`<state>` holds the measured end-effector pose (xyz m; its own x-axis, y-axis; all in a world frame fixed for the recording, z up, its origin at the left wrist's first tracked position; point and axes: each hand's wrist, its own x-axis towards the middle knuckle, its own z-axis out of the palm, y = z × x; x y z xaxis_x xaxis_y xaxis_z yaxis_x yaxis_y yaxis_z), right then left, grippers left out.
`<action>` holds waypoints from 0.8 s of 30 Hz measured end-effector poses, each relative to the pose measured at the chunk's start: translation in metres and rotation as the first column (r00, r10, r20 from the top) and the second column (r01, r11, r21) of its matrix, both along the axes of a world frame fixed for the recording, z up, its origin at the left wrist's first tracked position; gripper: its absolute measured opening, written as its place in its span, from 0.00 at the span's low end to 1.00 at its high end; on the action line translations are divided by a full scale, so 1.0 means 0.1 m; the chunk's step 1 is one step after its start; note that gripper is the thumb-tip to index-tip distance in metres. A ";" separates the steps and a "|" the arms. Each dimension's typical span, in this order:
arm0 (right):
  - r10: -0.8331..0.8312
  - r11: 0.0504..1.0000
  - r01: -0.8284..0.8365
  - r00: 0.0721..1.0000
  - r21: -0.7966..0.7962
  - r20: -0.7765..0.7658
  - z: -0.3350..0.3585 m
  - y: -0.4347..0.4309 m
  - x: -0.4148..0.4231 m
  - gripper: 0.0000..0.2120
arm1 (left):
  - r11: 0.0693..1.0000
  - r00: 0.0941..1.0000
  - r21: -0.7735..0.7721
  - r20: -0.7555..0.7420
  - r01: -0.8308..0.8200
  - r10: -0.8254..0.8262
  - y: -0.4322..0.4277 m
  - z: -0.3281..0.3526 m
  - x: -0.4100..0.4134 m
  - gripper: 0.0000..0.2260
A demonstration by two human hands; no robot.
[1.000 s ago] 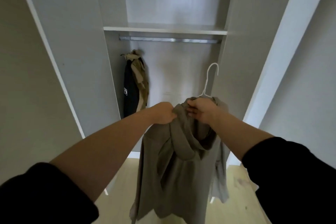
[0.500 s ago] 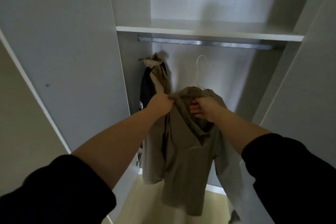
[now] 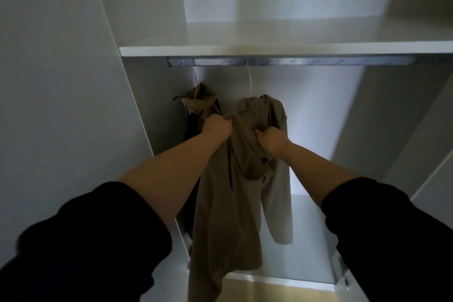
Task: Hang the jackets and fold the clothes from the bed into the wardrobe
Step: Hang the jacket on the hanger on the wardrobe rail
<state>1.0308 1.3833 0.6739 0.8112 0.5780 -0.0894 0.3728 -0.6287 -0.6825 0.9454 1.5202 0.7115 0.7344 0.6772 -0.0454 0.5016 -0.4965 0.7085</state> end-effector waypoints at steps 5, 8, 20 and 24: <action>-0.048 0.999 0.051 0.982 -0.010 0.185 -0.02 0.32 0.47 0.21 | 0.998 0.999 -0.065 0.037 -0.007 0.010 0.35 -0.09 0.41 0.17; -0.013 0.998 0.029 0.961 -0.054 0.275 0.03 0.49 0.71 0.19 | 0.999 0.999 -0.037 0.023 -0.032 0.033 0.48 -0.12 0.55 0.17; 0.127 0.974 -0.024 0.882 -0.226 0.454 -0.18 0.67 0.93 0.20 | 0.987 0.994 -0.133 -0.077 -0.088 0.078 0.54 -0.53 1.01 0.18; 0.155 0.952 0.008 0.852 -0.307 0.501 -0.22 0.62 0.90 0.19 | 0.980 0.999 -0.199 -0.040 -0.003 -0.005 0.59 -0.57 1.05 0.19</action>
